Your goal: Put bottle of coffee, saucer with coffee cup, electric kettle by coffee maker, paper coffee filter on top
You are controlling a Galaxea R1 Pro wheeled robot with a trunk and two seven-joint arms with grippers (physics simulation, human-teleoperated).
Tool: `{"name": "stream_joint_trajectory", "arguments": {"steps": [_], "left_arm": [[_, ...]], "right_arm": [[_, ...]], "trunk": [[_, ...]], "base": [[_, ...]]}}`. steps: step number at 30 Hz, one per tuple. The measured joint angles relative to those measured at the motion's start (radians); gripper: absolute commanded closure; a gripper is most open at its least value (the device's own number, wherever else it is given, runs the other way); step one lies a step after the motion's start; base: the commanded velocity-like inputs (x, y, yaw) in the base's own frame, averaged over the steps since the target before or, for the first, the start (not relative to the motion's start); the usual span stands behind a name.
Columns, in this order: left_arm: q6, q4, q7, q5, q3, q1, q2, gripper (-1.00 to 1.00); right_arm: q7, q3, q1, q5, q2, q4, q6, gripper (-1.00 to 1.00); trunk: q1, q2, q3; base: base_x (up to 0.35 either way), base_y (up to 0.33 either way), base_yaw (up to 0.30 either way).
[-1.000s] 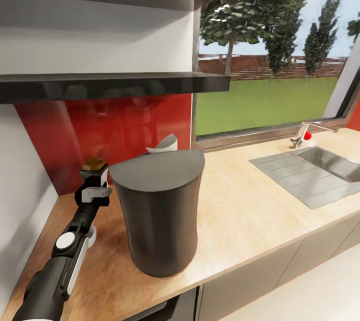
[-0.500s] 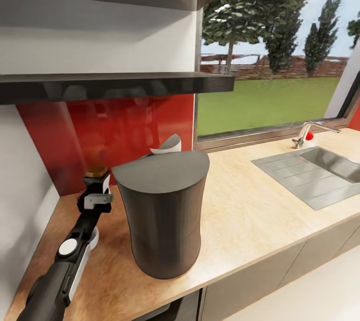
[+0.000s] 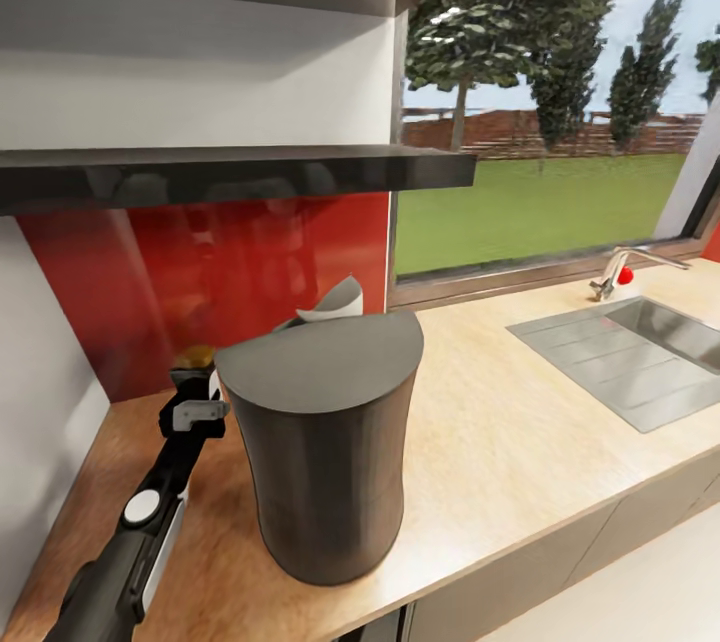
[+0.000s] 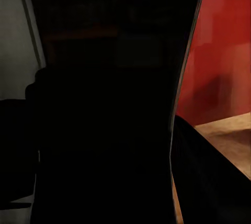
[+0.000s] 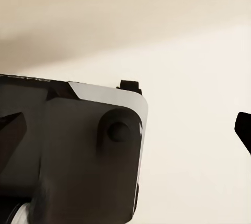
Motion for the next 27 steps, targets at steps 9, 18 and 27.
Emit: {"name": "stream_joint_trajectory", "arguments": {"steps": [9, 18, 27], "left_arm": [[-0.077, 0.099, 0.000, 0.001, 0.000, 0.000, 0.000, 1.00], [-0.094, 0.142, 0.010, 0.001, -0.002, 0.000, -0.005, 1.00], [-0.095, 0.145, 0.009, -0.001, -0.006, 0.000, -0.027, 1.00]], "right_arm": [[0.000, 0.000, 0.000, 0.000, -0.002, 0.000, 0.000, -1.00], [0.000, 0.000, 0.000, 0.000, -0.009, 0.000, 0.000, -1.00], [0.000, 0.000, 0.000, 0.000, -0.009, 0.000, 0.000, -1.00]], "trunk": [[0.000, 0.000, 0.000], [0.000, 0.000, 0.000], [0.000, 0.000, 0.000]], "base": [[0.004, 0.000, 0.000], [0.000, 0.000, 0.000], [0.000, 0.000, 0.000]]}}
